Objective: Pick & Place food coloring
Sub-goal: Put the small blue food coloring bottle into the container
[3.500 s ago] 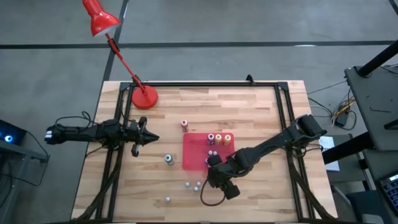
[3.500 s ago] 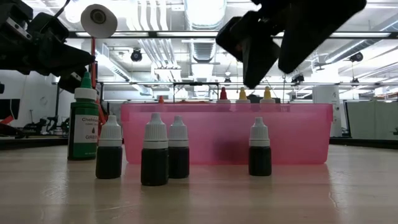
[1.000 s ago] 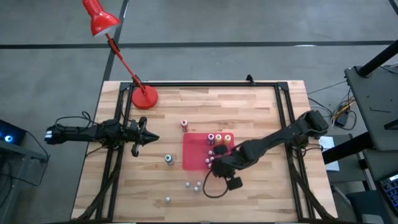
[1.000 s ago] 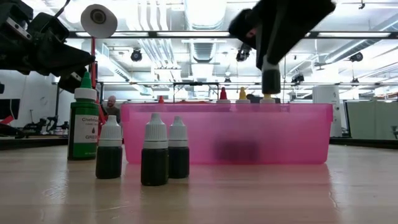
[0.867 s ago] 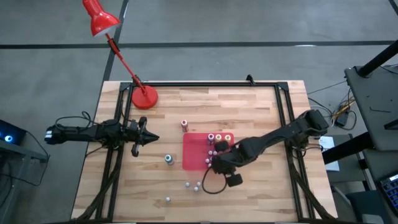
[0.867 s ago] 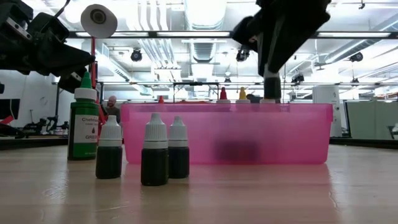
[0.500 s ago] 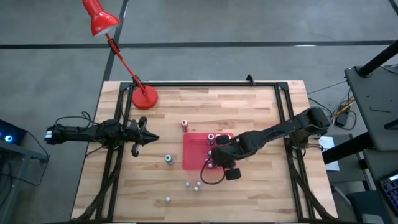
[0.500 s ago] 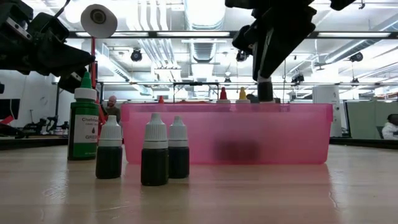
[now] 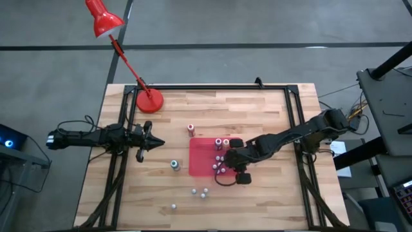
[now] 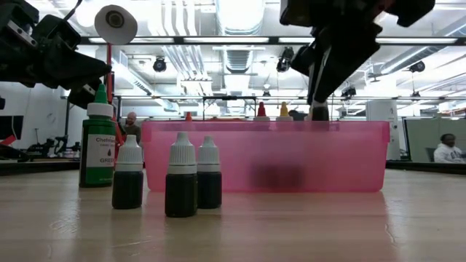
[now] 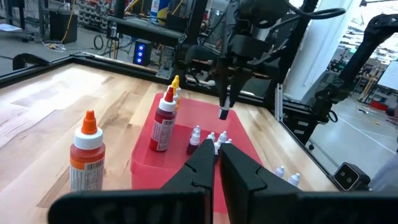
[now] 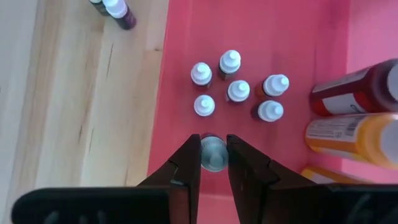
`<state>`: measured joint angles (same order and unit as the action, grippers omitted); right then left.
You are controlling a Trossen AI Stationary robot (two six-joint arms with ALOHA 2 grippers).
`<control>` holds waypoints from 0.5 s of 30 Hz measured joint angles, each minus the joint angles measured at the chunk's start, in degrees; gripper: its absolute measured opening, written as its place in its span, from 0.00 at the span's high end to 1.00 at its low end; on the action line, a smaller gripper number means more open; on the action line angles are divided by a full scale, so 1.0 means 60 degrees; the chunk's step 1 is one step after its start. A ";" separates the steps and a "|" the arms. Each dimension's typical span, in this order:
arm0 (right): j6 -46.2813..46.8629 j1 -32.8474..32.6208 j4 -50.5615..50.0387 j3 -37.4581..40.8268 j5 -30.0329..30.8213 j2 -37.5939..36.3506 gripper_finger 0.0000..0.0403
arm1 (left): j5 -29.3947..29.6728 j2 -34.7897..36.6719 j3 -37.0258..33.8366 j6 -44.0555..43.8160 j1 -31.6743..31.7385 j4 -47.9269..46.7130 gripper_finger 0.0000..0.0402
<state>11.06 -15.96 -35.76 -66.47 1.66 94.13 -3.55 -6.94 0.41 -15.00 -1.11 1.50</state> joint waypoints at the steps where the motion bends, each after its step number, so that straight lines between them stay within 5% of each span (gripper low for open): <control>1: 0.0050 0.0016 0.0115 0.0102 -0.0001 0.0000 0.86 | 0.0000 0.0000 0.0000 0.0000 -0.0002 0.0000 1.00; 15: 0.0129 0.0211 0.1155 0.1147 0.0483 0.0226 0.86 | 0.0000 0.0000 0.0000 0.0000 0.0001 0.0001 1.00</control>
<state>11.84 -14.70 -28.83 -59.59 4.56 95.48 -3.55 -6.94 0.40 -15.00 -1.11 1.50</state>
